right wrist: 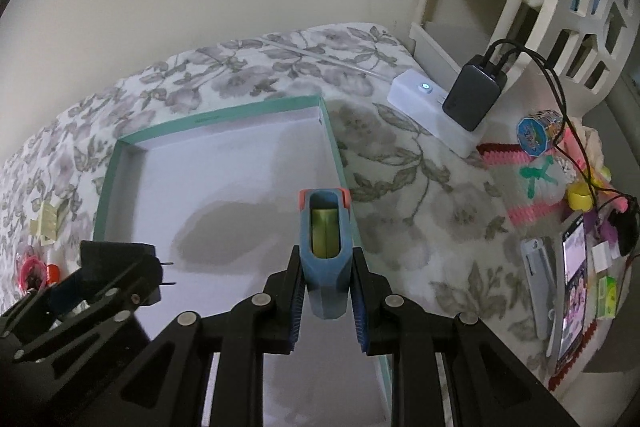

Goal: Organize rigid objects
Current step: 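Carry the black charger and blue-orange toy over the white tray with both tools, then open the left tool to drop the charger while the right tool releases the toy in the tray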

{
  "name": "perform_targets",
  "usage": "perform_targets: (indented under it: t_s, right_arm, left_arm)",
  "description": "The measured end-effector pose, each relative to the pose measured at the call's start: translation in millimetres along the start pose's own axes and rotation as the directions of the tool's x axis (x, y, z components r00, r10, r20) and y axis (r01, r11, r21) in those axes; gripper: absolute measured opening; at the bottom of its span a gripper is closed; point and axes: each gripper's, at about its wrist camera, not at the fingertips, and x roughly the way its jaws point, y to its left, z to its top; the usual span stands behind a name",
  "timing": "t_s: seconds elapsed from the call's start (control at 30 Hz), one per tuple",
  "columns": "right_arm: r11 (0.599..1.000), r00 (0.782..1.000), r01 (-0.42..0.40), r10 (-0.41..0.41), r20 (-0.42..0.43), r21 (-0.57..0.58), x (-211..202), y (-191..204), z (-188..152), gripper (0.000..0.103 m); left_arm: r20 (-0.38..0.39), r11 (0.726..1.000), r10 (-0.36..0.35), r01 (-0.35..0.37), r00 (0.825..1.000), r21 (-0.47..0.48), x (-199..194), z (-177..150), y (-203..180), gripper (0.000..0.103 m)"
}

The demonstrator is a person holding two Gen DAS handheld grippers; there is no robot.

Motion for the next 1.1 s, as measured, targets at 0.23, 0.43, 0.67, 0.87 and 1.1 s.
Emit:
perform_targets:
  t_s: [0.23,0.43,0.67,0.87,1.1]
  right_arm:
    - [1.000,1.000,0.007,-0.007,-0.014,-0.029,3.4,3.1,5.0,0.023]
    - [1.000,1.000,-0.005,0.004,-0.025,-0.026,1.5,0.7,7.0,0.023]
    - [0.999,0.999,-0.013,0.011,-0.040,-0.036,1.6,1.3,7.4,0.023]
    - [1.000,0.999,-0.014,0.013,-0.046,-0.027,0.6,-0.2,8.0,0.025]
    - [0.999,1.000,-0.017,0.017,-0.017,-0.042,-9.1,2.2,11.8,0.051]
  left_arm:
    - [-0.007,1.000,-0.023,0.023,1.000,-0.021,9.6,1.1,0.2,0.061]
    - [0.014,0.999,-0.021,0.021,1.000,-0.028,2.6,3.4,2.9,0.068]
    - [0.075,0.996,-0.002,0.009,0.997,-0.092,-17.7,6.4,21.8,0.074]
    - [0.088,0.992,0.033,-0.022,0.996,-0.122,-20.9,5.6,36.1,0.074]
    - [0.092,0.990,0.042,-0.029,0.995,-0.140,-22.2,2.7,46.3,0.076]
